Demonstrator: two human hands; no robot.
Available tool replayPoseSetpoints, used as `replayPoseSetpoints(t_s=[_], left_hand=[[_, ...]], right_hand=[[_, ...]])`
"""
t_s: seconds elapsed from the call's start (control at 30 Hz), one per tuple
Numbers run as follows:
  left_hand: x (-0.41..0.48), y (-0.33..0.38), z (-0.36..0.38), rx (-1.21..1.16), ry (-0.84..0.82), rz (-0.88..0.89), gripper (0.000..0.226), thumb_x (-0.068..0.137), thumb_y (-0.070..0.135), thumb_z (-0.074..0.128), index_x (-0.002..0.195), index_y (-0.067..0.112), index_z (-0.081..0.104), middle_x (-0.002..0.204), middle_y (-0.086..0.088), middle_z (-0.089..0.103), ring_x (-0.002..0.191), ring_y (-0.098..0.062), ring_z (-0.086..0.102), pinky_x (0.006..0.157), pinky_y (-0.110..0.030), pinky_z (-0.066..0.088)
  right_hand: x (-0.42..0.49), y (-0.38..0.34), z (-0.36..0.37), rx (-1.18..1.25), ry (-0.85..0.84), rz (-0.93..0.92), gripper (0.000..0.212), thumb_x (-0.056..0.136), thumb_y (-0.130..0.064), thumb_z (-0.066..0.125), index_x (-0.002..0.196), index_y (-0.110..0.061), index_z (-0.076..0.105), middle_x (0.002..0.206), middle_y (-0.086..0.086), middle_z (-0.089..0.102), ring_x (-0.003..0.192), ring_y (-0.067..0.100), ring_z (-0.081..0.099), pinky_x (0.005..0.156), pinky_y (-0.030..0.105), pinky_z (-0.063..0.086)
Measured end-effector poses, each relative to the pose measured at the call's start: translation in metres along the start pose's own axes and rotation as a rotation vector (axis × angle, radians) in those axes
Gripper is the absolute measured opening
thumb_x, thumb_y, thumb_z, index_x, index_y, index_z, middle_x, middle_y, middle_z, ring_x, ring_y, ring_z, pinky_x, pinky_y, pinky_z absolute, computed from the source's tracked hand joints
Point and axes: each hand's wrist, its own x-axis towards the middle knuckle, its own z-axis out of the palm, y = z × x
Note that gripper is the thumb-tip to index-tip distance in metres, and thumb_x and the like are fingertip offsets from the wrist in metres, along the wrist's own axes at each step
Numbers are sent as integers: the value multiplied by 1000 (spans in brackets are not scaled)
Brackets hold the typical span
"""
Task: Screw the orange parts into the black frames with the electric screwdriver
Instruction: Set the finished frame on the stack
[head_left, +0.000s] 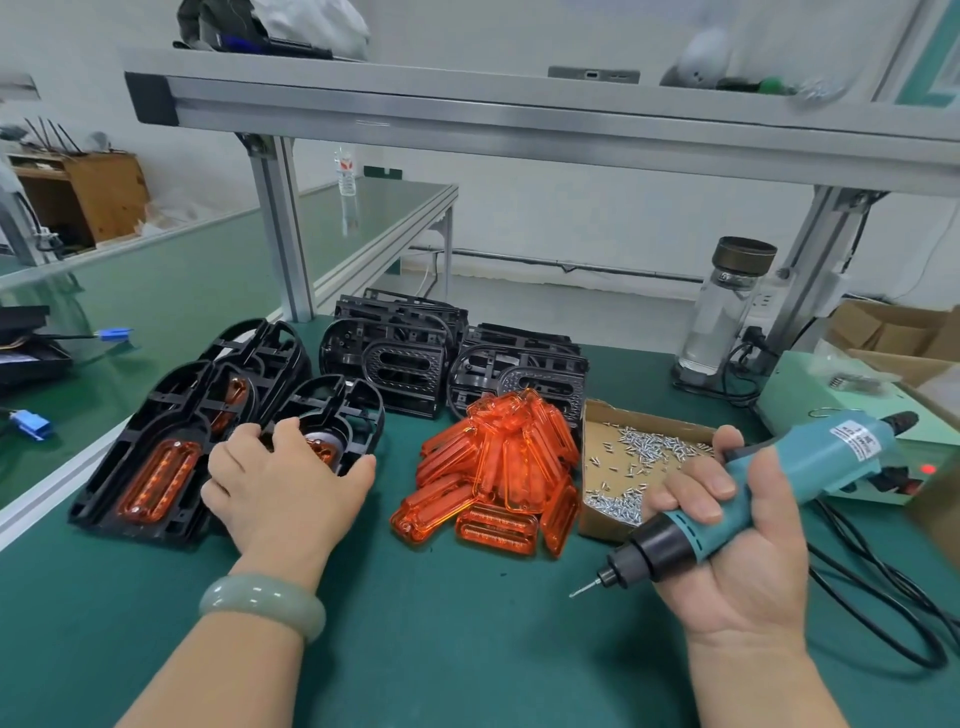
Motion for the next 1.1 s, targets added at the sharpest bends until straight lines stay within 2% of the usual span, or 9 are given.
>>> replayPoseSetpoints(t_s=[0.13, 0.2, 0.3, 0.4, 0.47, 0.57, 0.67, 0.87, 1.1], left_hand=[[2, -2, 3, 43, 27, 18, 67, 73, 59, 64, 124, 17, 53, 145, -13, 27, 132, -34, 17, 112, -50, 10], [2, -3, 3, 58, 22, 34, 67, 75, 59, 62, 126, 16, 51, 146, -14, 27, 133, -34, 16, 113, -50, 9], [-2, -4, 6, 60, 25, 53, 67, 77, 59, 59, 127, 16, 50, 149, -12, 24, 135, -33, 14, 113, -50, 8], [-3, -6, 6, 68, 39, 61, 70, 76, 60, 60, 128, 15, 49, 150, -10, 25, 134, -32, 15, 112, -50, 11], [-3, -6, 5, 56, 44, 61, 69, 78, 57, 60, 131, 14, 47, 150, -10, 27, 133, -33, 17, 111, -49, 15], [-3, -4, 3, 28, 38, 63, 66, 81, 52, 60, 134, 15, 45, 149, -9, 30, 134, -32, 18, 110, -48, 15], [-3, -3, 1, 39, 9, 73, 67, 80, 53, 60, 135, 18, 44, 149, -9, 32, 136, -32, 19, 111, -49, 13], [-9, 3, -7, -34, 13, 139, 66, 80, 47, 64, 135, 18, 45, 147, -7, 37, 137, -30, 19, 113, -51, 11], [-24, 32, -13, -164, 64, 385, 47, 79, 34, 67, 124, 21, 58, 130, 2, 57, 131, -28, 29, 108, -46, 21]], right_hand=[[0, 1, 0, -8, -4, 2, 18, 89, -39, 49, 91, -25, 59, 58, -13, 42, 44, 0, 42, 52, 17, 45], [-1, 1, 0, -7, -28, 13, 16, 83, -38, 62, 91, -25, 60, 58, -13, 43, 44, 0, 42, 52, 17, 46], [-1, 0, 1, 9, -77, 39, 46, 56, -38, 90, 90, -23, 63, 59, -12, 43, 44, 1, 43, 52, 18, 48], [-2, 0, 4, 7, -84, 43, 54, 48, -38, 95, 90, -24, 64, 59, -12, 43, 44, 2, 44, 52, 19, 48], [-2, 1, 5, 19, -67, 47, 46, 55, -38, 90, 89, -24, 64, 59, -12, 43, 44, 1, 43, 52, 18, 48], [-2, 2, 3, 1, -16, 26, 19, 79, -38, 64, 92, -24, 61, 59, -13, 42, 44, 0, 43, 53, 18, 47], [-2, 4, 1, 2, 6, 15, 18, 89, -38, 50, 92, -24, 60, 59, -13, 42, 44, 0, 42, 53, 18, 47], [-2, 5, 2, -8, 12, 20, 18, 90, -38, 46, 92, -24, 58, 58, -13, 41, 44, 1, 42, 52, 18, 47], [-3, 7, 4, -16, 37, 35, 16, 88, -36, 48, 92, -23, 57, 58, -11, 41, 42, 2, 42, 50, 19, 47]])
